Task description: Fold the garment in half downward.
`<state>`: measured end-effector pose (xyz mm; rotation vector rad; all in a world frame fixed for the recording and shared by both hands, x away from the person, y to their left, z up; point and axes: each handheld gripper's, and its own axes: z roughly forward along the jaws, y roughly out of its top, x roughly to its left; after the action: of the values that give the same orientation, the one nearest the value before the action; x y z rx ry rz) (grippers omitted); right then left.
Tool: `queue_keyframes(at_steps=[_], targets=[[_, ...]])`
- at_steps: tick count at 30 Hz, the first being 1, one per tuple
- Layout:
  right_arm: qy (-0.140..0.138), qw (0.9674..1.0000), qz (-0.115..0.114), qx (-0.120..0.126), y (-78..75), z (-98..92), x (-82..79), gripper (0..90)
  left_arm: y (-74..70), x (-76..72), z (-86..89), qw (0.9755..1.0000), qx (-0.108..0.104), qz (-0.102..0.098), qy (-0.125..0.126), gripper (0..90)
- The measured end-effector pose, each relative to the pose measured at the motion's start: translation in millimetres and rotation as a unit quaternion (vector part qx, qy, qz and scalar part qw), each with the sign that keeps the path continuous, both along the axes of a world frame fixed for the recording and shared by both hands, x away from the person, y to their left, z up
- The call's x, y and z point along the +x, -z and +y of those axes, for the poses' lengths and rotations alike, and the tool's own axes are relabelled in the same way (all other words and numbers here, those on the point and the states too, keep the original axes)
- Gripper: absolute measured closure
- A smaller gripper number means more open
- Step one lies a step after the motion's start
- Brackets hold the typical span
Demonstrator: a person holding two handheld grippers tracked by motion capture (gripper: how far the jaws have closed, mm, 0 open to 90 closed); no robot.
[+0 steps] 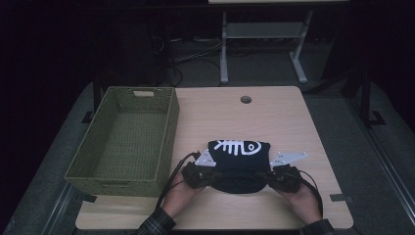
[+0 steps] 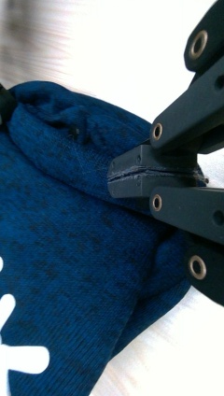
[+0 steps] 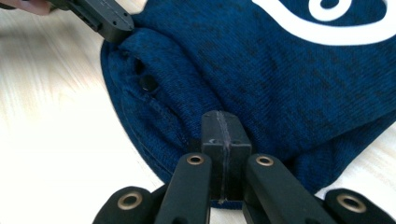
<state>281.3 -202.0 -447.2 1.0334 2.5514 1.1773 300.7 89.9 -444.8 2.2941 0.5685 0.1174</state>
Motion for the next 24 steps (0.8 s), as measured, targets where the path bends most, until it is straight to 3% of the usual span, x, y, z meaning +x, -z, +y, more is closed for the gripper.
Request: queue_keyframes(at_steps=[7,11,16,18,21,24], targets=[[0.004,0.9998,0.009,-0.018,12.2,1.5,7.0,90.0,6.4,-0.2,-3.2,1.0000,0.008,0.002,-0.002,89.7],[-0.003,0.9993,-0.005,-0.038,16.6,6.6,10.3,90.0,7.9,-0.6,-5.0,0.9999,0.010,0.006,-0.005,89.9],[-0.002,0.9990,-0.014,-0.043,17.8,4.1,16.9,90.0,10.1,-2.5,-9.4,0.9997,-0.004,0.022,0.003,89.9],[0.002,0.9993,-0.009,-0.037,18.4,0.2,21.2,90.0,10.5,-1.8,-12.1,0.9999,0.001,0.015,0.002,89.9],[0.007,0.9993,-0.007,-0.036,18.2,0.4,19.5,90.0,11.9,3.1,-9.5,0.9996,-0.004,0.026,0.003,90.0],[0.010,0.9993,-0.009,-0.035,18.6,1.6,17.4,90.0,11.8,3.3,-9.5,0.9997,-0.003,0.024,0.004,90.0]])
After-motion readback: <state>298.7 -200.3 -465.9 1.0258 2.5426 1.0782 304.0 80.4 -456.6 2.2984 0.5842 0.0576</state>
